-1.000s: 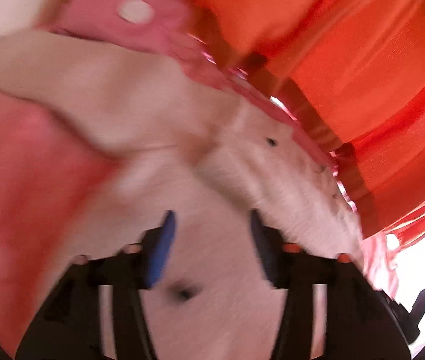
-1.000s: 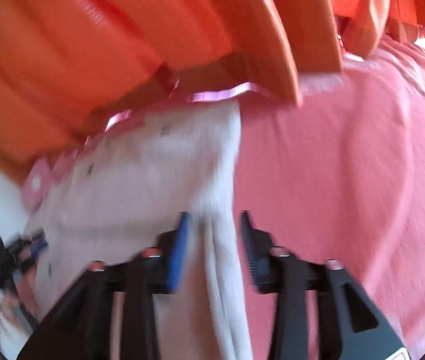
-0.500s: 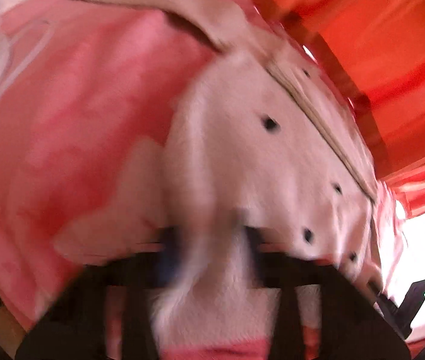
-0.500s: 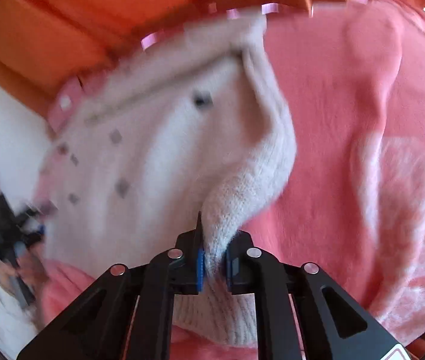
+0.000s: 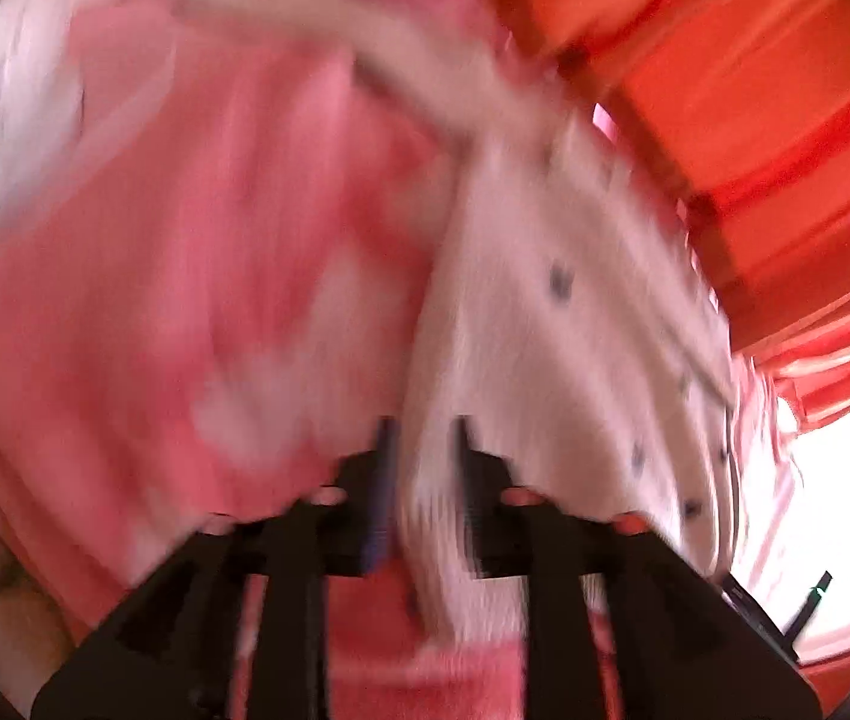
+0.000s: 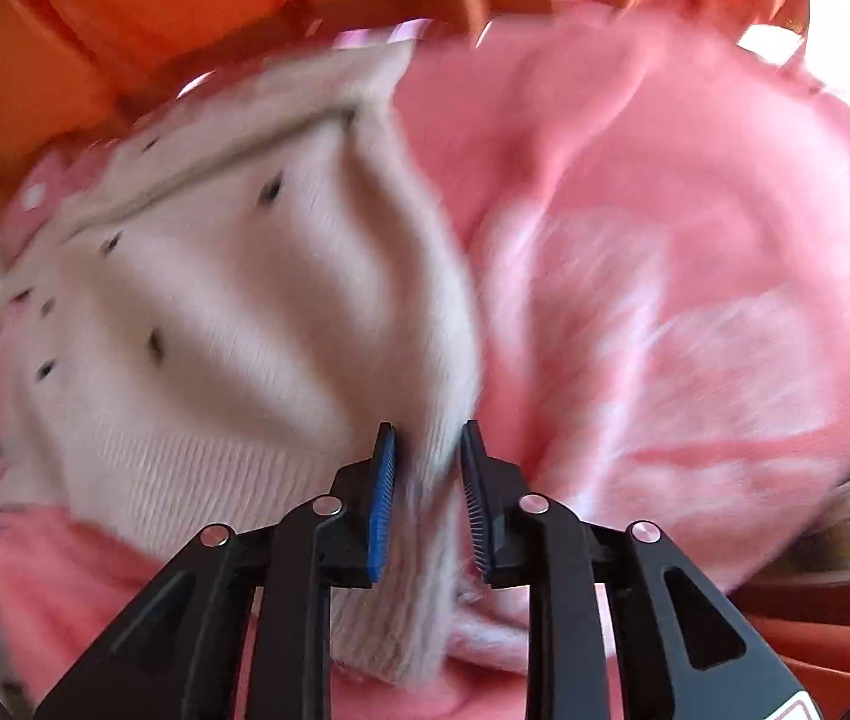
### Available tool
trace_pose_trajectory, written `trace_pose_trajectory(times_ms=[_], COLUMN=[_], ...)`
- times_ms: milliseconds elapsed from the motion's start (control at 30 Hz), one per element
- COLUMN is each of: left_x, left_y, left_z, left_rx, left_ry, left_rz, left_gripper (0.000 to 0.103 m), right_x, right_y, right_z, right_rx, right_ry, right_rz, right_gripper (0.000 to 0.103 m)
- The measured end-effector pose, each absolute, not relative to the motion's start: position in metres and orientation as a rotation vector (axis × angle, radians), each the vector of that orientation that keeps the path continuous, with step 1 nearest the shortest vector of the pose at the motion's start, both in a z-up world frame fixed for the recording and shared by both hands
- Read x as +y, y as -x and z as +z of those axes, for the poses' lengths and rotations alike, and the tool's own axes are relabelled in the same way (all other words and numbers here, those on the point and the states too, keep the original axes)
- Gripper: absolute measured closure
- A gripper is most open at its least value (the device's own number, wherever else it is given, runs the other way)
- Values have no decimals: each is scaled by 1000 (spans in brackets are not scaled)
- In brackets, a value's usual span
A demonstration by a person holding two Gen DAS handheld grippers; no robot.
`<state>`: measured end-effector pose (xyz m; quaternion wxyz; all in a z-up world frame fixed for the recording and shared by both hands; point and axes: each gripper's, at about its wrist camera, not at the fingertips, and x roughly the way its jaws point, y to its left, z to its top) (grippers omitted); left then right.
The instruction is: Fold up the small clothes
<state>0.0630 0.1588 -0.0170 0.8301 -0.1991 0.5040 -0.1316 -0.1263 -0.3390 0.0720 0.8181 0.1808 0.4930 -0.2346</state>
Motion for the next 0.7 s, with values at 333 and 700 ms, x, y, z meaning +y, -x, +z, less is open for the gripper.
trace_pose_trajectory(times_ms=[333, 700], left_x=[244, 309], left_y=[-261, -332], left_z=[-10, -46], left_rx=[886, 856], left_ry=[654, 887], left_rz=[91, 274], left_gripper=[20, 97], right_x=[-256, -272], right_y=[77, 72], right_z=[62, 40], right_rx=[963, 1033], right_ry=[-404, -576], right_rz=[-172, -151], right_gripper=[66, 64])
